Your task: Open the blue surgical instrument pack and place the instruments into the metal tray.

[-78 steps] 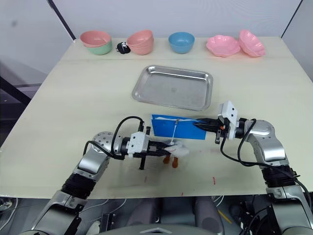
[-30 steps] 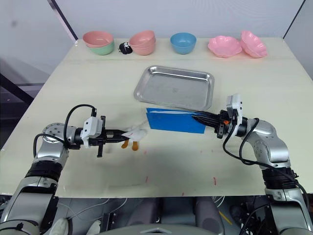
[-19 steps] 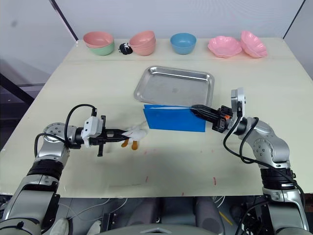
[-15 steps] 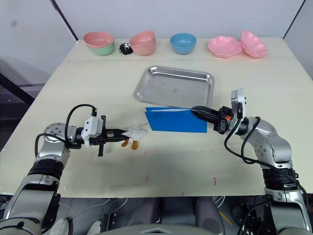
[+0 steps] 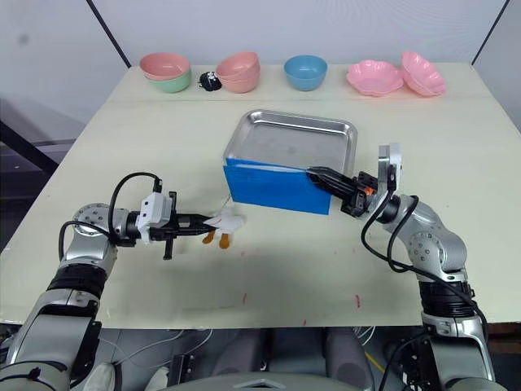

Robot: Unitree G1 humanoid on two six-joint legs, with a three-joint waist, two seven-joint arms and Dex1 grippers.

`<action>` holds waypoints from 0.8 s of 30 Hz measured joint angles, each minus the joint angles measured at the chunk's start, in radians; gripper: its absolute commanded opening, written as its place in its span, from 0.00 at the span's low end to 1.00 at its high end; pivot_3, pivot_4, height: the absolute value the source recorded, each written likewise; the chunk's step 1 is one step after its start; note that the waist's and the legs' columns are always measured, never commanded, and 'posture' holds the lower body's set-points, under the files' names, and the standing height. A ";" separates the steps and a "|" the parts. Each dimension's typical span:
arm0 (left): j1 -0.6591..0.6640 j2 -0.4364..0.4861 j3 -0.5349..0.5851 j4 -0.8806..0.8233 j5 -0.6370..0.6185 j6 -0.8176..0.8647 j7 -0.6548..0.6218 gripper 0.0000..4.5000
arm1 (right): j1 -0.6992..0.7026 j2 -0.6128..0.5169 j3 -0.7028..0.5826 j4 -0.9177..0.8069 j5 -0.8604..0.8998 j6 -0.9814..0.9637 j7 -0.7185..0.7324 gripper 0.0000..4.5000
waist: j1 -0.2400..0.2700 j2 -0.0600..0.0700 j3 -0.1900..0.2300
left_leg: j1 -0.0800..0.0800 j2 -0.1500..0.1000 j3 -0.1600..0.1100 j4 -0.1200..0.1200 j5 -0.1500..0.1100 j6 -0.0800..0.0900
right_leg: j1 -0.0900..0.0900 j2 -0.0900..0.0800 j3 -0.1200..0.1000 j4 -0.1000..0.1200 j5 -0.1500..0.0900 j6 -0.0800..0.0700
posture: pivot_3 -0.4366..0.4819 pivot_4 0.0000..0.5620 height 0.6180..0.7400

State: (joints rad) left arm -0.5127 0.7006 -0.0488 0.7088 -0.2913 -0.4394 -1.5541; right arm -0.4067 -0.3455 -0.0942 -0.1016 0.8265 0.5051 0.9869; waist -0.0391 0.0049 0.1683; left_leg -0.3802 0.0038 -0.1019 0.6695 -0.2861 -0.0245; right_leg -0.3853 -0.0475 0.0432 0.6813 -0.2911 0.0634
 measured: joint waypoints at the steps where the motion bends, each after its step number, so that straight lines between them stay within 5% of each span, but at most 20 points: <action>1: -0.002 0.000 -0.001 0.000 0.002 0.001 -0.001 0.00 | -0.008 0.009 -0.003 0.000 0.012 0.006 -0.013 0.00 | 0.000 0.000 0.000 | 0.000 0.000 0.000 0.000 0.000 0.000 | 0.000 0.000 0.000 0.000 0.000 0.000 | 0.48 0.27 1.00; 10: -0.017 0.001 -0.002 0.004 0.014 0.001 -0.004 0.00 | -0.027 0.032 -0.010 -0.007 0.050 0.017 -0.053 0.00 | 0.002 0.000 0.000 | -0.001 0.000 -0.001 0.000 0.000 0.000 | 0.000 0.000 0.000 0.000 0.000 0.000 | 0.48 0.27 1.00; 15: -0.049 0.013 -0.008 0.046 0.027 -0.006 -0.009 0.00 | 0.028 -0.059 0.065 -0.004 -0.125 -0.107 0.054 0.00 | -0.002 0.000 0.000 | 0.000 0.000 -0.001 0.000 0.000 0.000 | 0.000 0.000 -0.001 -0.001 0.000 0.000 | 0.48 0.27 1.00; 24: -0.073 0.035 -0.042 0.075 0.051 -0.046 -0.012 0.00 | 0.069 -0.055 0.124 0.088 -0.311 -0.366 0.142 0.00 | -0.006 0.000 0.000 | 0.001 0.001 0.000 0.000 0.000 0.000 | 0.000 0.001 0.000 0.001 0.000 0.000 | 0.48 0.27 1.00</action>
State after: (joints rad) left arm -0.5859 0.7355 -0.0909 0.7843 -0.2406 -0.4850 -1.5657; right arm -0.3375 -0.4009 0.0295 -0.0134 0.5155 0.1392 1.1288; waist -0.0454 0.0051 0.1683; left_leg -0.3790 0.0045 -0.1021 0.6693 -0.2861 -0.0245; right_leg -0.3854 -0.0465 0.0429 0.6821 -0.2911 0.0635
